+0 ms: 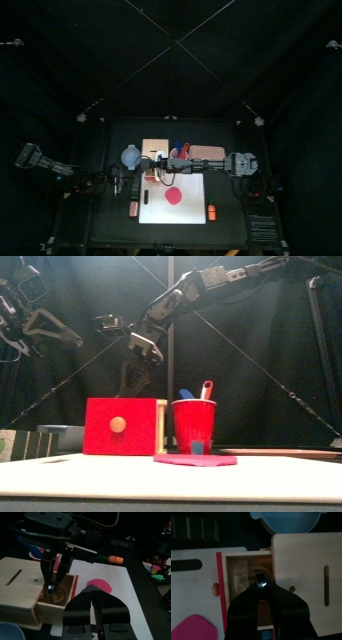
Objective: Get the cutter from the drawer then cut the dough then place the extra dough in the bowl
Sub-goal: Place the cutter on the board
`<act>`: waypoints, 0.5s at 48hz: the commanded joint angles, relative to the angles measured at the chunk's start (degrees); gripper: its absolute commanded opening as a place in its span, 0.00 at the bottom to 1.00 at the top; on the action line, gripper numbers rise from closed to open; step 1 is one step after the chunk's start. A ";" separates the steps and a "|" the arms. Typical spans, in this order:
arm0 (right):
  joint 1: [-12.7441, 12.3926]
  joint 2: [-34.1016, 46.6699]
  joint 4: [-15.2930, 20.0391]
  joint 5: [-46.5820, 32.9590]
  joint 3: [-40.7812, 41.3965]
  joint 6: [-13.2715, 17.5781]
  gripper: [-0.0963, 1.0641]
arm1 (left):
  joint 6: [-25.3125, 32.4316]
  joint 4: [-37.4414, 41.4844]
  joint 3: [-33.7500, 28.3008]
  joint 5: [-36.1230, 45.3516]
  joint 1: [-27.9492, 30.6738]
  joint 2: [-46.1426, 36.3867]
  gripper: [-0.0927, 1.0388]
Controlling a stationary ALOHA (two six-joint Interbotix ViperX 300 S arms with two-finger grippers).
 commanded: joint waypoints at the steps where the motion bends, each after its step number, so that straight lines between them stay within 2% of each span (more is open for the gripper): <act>1: 0.26 -4.22 -0.09 0.35 -2.02 0.35 0.47 | 0.09 -0.53 -0.53 0.09 -0.09 0.09 0.38; 24: 2.02 -9.23 -2.55 3.60 -2.99 0.97 0.47 | 0.09 -1.58 -0.35 0.18 0.00 0.09 0.38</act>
